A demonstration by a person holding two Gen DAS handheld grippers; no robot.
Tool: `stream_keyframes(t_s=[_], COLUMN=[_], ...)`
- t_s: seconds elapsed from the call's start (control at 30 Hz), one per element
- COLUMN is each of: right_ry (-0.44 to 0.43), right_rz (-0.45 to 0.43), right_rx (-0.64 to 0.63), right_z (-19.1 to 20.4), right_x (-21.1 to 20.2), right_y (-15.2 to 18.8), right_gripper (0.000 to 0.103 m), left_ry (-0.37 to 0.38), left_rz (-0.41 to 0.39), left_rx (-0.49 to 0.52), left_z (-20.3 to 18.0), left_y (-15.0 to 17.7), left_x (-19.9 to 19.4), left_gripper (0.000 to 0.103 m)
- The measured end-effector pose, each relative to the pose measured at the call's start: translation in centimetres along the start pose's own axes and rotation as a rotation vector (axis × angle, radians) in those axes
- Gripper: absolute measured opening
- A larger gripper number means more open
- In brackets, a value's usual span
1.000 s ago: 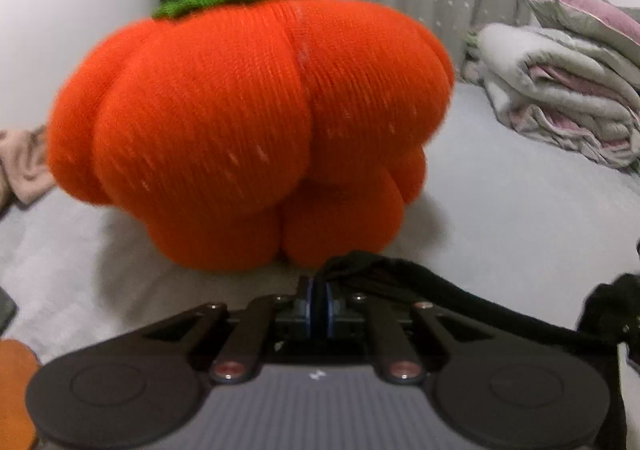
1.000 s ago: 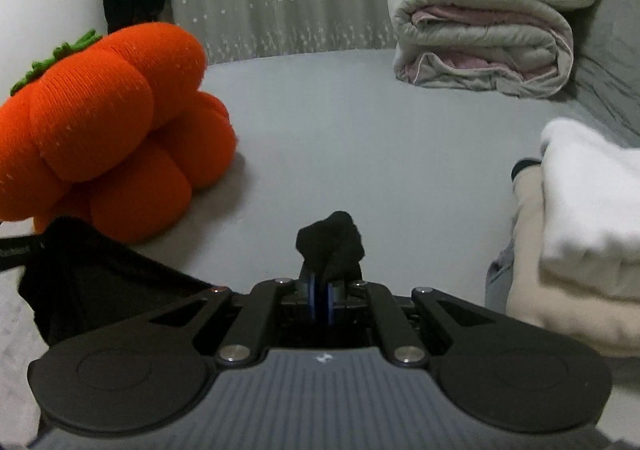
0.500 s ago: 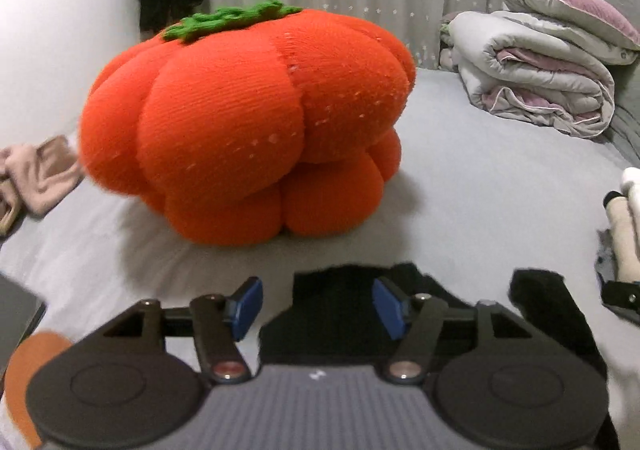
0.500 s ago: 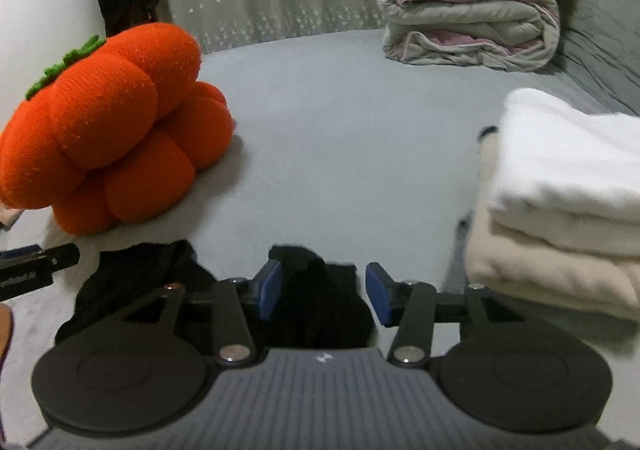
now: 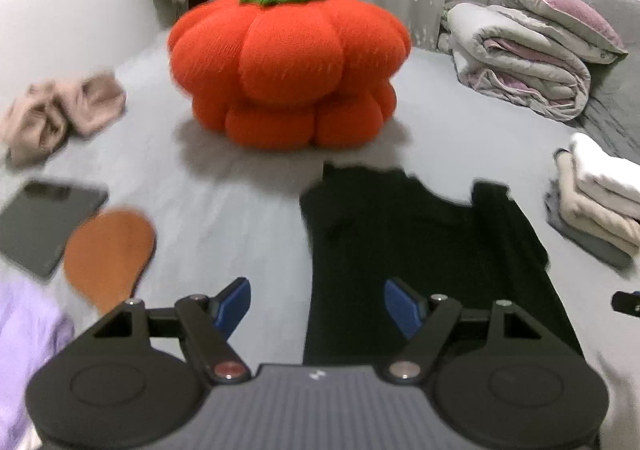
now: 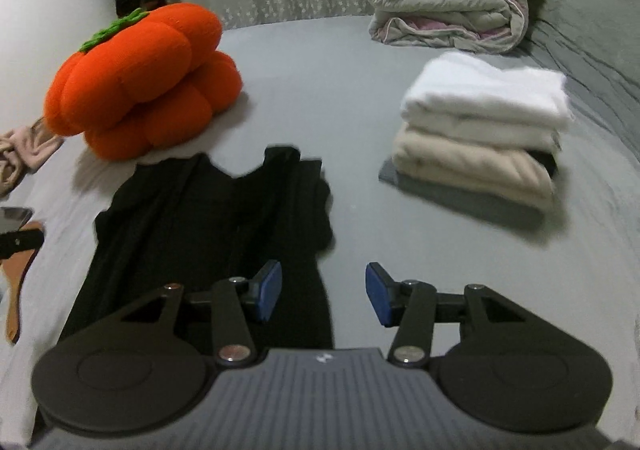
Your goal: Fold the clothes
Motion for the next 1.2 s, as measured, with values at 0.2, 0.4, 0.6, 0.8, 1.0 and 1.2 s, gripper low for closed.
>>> stream_keyframes(t_s=[0.2, 0.4, 0.6, 0.8, 1.0, 1.2], right_ry=[-0.033, -0.038, -0.038, -0.099, -0.17, -0.169], right_rz=[0.036, 0.074, 0.135, 0.171, 0.16, 0.11], right_rx=[0.035, 0.085, 0.157, 0.282, 0.384, 0.386], right_z=[-1.1, -2.0, -3.1, -4.8, -6.1, -6.0], right_x=[-2.5, -3.8, -5.2, -7.2, -9.6, -11.2], right_y=[4.6, 8.9, 13.6, 19.0, 22.2, 24.2], right_gripper=[0.051, 0.051, 0.047, 0.035, 0.028, 0.014], left_ry=[0.1, 0.159, 0.232, 0.307, 0.316, 0.286], left_rz=[0.079, 0.134, 0.154, 0.083, 0.048, 0.026], left_rx=[-0.096, -0.16, -0.26, -0.277, -0.285, -0.3], left_z=[2.5, 4.3, 6.0, 6.2, 5.8, 5.3], left_y=[6.2, 11.3, 16.7, 20.2, 22.2, 23.4], left_x=[-2.9, -4.1, -5.7, -8.3, -9.4, -10.0], left_gripper=[0.074, 0.07, 0.056, 0.053, 0.036, 0.007])
Point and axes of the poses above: each gripper's, at about its wrist camera, not at the fingertips, and x roughly the way its jaws point, z to its left, y to its underside, the point moved 5 cm from there along x, roughly the way its jaws point, and after that the axes turned 10 degrees about y, right-handed, at the moved point
